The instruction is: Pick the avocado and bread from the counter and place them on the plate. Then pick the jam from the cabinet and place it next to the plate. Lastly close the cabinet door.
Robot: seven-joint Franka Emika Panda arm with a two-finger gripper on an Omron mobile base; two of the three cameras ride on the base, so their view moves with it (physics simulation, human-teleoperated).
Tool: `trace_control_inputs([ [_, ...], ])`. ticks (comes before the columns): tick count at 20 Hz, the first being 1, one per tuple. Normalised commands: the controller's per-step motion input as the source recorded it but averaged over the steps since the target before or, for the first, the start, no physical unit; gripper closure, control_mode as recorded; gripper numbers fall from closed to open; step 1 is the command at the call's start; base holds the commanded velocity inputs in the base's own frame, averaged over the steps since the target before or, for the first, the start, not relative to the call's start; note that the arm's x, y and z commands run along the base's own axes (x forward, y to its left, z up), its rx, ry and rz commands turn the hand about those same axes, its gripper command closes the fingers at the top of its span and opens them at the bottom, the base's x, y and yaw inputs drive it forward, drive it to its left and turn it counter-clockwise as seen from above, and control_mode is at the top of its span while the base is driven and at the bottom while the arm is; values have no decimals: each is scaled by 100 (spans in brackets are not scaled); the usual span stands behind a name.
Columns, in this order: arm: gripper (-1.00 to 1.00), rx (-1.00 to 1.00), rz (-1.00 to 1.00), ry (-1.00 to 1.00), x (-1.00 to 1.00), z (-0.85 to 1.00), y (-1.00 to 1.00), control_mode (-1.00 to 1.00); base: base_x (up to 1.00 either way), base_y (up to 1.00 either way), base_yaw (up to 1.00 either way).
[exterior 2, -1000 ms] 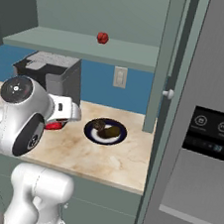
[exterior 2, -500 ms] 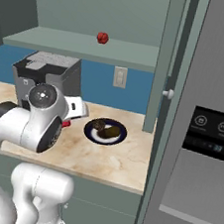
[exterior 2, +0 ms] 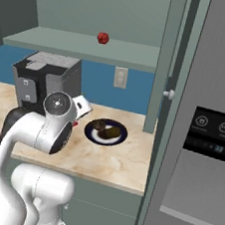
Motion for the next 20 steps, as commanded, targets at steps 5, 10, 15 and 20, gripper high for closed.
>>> trace_control_inputs([
  [5,100,-22,31,-21,40,-42,0,-100,0,0,0],
  [10,100,-20,40,-21,45,-46,-4,-100,0,0,0],
  [15,100,-21,42,-14,59,-38,0,-100,0,0,0],
  [20,100,-11,22,-4,38,-14,-3,-100,0,0,0],
])
